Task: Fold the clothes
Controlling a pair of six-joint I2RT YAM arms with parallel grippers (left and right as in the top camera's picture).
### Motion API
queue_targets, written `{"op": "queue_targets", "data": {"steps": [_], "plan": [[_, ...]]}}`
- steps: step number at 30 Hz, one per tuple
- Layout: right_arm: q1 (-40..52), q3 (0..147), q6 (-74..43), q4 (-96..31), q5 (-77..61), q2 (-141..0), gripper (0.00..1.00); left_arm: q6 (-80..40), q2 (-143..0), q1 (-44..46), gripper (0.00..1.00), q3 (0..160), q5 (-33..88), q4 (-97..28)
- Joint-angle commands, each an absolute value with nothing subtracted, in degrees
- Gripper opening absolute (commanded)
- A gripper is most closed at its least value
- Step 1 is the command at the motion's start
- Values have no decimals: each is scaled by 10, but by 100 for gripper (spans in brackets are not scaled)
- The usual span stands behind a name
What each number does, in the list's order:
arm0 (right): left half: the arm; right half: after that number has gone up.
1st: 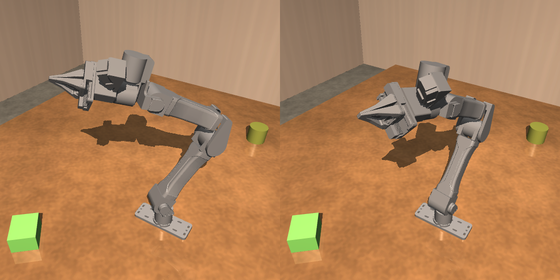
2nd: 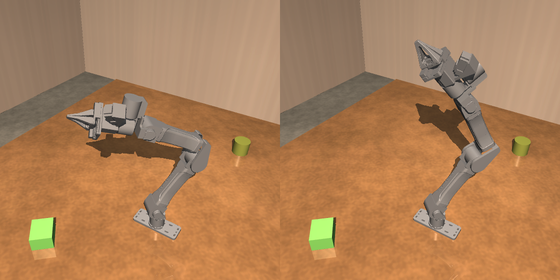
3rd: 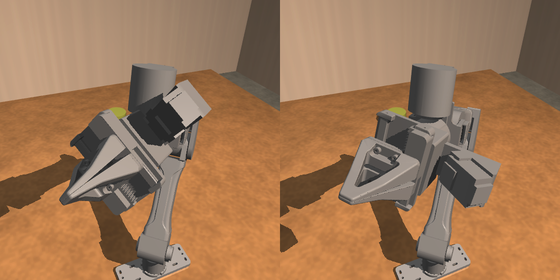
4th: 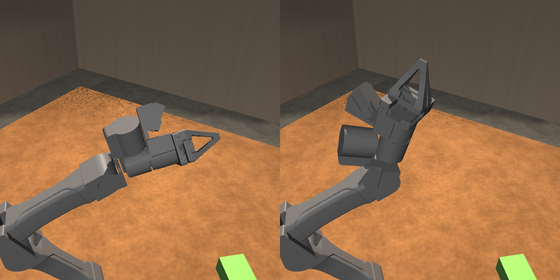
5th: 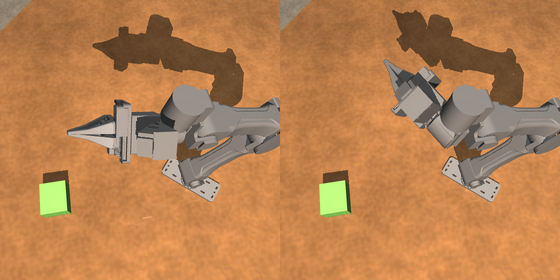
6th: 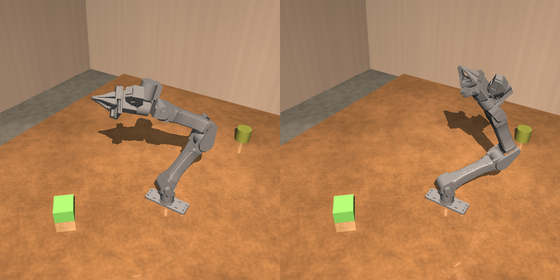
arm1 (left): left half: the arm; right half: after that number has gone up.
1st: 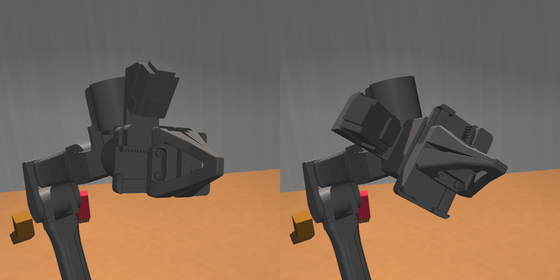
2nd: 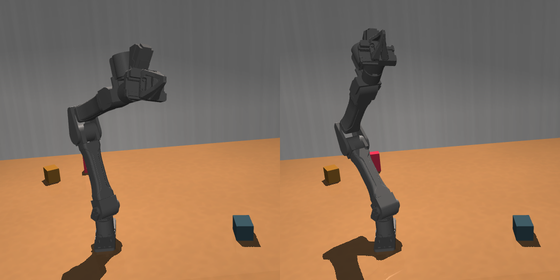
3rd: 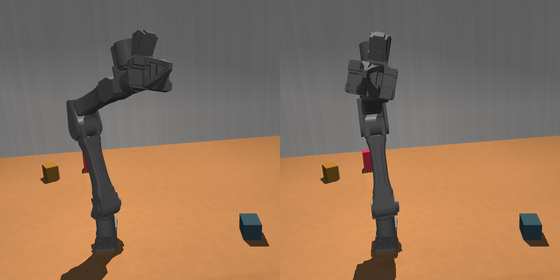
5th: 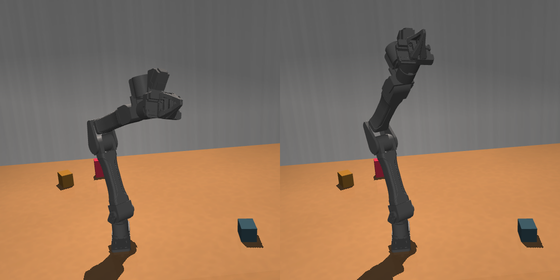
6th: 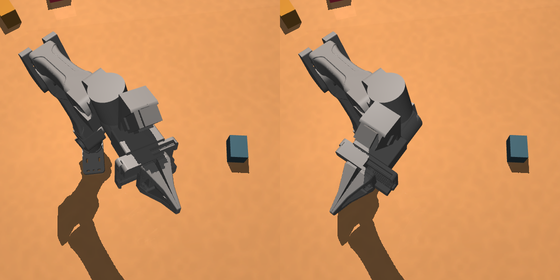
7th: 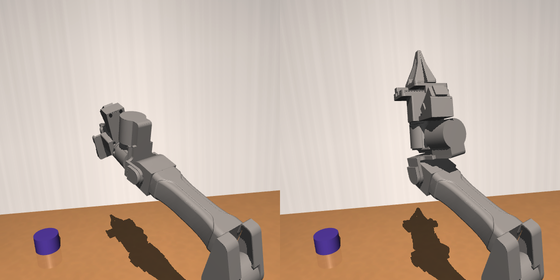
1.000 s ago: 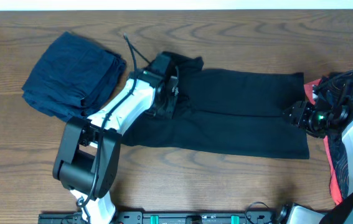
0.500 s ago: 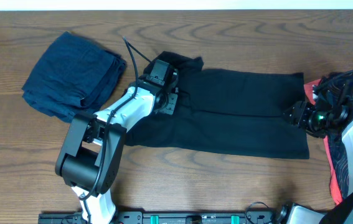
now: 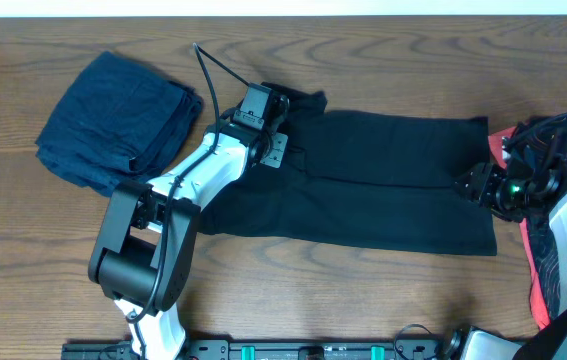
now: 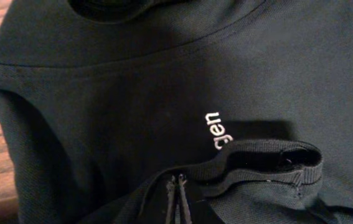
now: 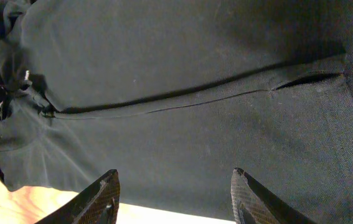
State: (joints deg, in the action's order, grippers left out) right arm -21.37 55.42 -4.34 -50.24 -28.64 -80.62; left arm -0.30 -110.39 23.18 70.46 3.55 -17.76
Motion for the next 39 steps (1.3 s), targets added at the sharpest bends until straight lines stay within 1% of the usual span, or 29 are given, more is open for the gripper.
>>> {"op": "queue_targets", "data": {"steps": [1,4,7,10,12,14,15,26,30,39], "plan": [[-213,562,-47,-504,-287,-800,56,4,-1074,227,7,727,21,-198],[-213,562,-47,-503,-287,-800,56,1,-1044,227,15,731,21,-251],[-214,562,-47,-502,-287,-800,56,-14,-1021,227,17,731,23,-321],[-213,562,-47,-499,-287,-800,56,-16,-1019,227,16,730,23,-380],[-214,562,-47,-498,-287,-800,56,-15,-1025,227,11,718,23,-393],[-213,562,-47,-497,-287,-800,56,-15,-1033,227,6,700,23,-385],[-213,562,-47,-497,-287,-800,56,-15,-1037,227,6,691,23,-375],[-213,562,-53,-497,-287,-800,57,1,-1112,225,6,665,23,-286],[-214,562,-53,-497,-287,-800,56,15,-1108,220,6,668,9,-229],[-214,562,-53,-497,-287,-800,56,18,-1103,193,6,690,4,-159]]}}
